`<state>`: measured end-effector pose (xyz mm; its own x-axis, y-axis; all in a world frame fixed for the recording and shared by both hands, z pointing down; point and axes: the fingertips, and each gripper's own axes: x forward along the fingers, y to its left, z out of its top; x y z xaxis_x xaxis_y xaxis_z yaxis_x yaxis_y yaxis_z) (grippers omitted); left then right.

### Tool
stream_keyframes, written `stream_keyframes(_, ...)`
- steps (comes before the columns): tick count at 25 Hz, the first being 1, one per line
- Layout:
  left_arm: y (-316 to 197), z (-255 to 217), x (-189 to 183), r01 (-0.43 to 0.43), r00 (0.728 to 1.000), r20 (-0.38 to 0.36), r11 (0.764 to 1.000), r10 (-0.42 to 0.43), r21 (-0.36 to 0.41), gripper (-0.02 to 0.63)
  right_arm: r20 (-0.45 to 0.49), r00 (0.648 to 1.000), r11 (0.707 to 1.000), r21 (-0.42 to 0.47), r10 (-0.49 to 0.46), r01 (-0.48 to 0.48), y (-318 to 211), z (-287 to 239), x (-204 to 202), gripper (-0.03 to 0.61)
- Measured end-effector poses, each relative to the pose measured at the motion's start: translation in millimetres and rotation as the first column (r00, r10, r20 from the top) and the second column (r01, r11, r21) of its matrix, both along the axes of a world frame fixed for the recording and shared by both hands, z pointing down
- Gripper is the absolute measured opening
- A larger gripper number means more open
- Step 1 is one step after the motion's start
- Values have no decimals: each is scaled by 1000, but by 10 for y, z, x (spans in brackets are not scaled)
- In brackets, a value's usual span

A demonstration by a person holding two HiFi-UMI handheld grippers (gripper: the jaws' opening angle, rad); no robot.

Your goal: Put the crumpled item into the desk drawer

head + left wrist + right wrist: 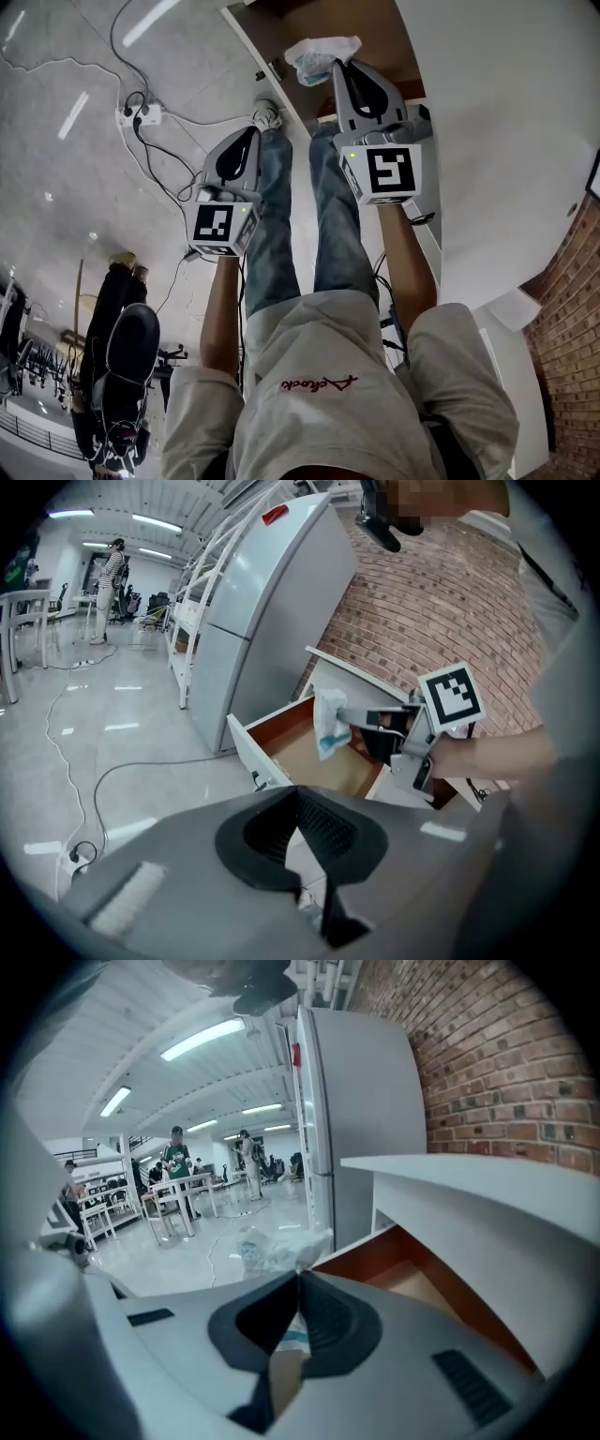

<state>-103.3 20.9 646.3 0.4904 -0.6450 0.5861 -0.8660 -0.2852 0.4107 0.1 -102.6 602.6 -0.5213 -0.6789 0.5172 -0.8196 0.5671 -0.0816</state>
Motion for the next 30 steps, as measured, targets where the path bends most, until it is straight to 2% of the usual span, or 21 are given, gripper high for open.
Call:
stream_keyframes(6,28,59,15,-2,1000,-1,1000,2,-8,9,19,1000,998,52,24,-25,-315,-62,-89,15)
stream_keyframes(10,47,96,2,9,1000,-5,1000,-9,-22,9,-22,1000,999,38,-4,5,-332,125,-134,15)
stream_keyframes(14,42,121,-12,1,1000,-5,1000,-1,-10,9,-55,999,999,-52,-2,-1,-303,524,-106,15)
stream_keyframes(20,17,141,-17,11,1000,-11,1000,-11,-14,9,-116,993,983,-183,8,-29,-328,1027,-54,15)
stream_keyframes(30,-27,151,-51,34,999,-10,999,-35,-27,9,-245,969,945,-321,-20,-62,-577,1547,-55,15)
